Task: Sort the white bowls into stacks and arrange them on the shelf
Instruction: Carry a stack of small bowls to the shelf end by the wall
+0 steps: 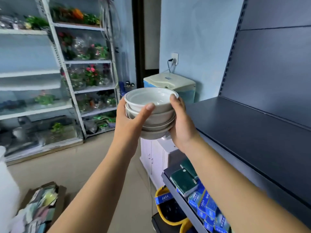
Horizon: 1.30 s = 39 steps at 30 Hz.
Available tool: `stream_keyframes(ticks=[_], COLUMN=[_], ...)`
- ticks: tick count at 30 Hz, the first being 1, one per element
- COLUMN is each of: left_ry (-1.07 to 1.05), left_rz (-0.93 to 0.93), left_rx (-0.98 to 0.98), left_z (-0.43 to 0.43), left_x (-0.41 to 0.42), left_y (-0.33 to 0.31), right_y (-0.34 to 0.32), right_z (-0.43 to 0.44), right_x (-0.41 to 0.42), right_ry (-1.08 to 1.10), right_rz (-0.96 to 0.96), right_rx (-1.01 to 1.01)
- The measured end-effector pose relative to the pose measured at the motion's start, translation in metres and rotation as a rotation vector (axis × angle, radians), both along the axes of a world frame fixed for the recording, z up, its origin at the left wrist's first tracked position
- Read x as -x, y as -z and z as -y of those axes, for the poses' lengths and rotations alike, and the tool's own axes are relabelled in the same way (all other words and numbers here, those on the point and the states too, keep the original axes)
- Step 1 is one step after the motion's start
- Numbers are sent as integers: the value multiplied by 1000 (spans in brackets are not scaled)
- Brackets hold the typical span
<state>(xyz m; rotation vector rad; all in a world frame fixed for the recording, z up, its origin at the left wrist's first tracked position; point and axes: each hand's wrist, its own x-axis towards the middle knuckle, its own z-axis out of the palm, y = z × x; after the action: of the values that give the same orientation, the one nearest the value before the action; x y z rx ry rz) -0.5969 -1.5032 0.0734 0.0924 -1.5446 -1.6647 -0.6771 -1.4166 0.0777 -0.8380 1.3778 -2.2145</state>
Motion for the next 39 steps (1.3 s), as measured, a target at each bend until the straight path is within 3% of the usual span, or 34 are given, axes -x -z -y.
stream_keyframes(ticks=[9,19,29,39], left_ry=[164,370,787,998], left_rz=[77,174,236,164], left_rx=[11,115,244,295], left_z=[38,49,19,15], left_x=[165,290,382,417], left_y=[4,13,17,39], right_y=[-6,13,14,27], right_z=[25,28,-14,-15], right_x=[149,253,283,281], right_ry=[253,520,956,1092], right_rz=[-47,27,65,30], right_rx=[-99,-104,-119,-263])
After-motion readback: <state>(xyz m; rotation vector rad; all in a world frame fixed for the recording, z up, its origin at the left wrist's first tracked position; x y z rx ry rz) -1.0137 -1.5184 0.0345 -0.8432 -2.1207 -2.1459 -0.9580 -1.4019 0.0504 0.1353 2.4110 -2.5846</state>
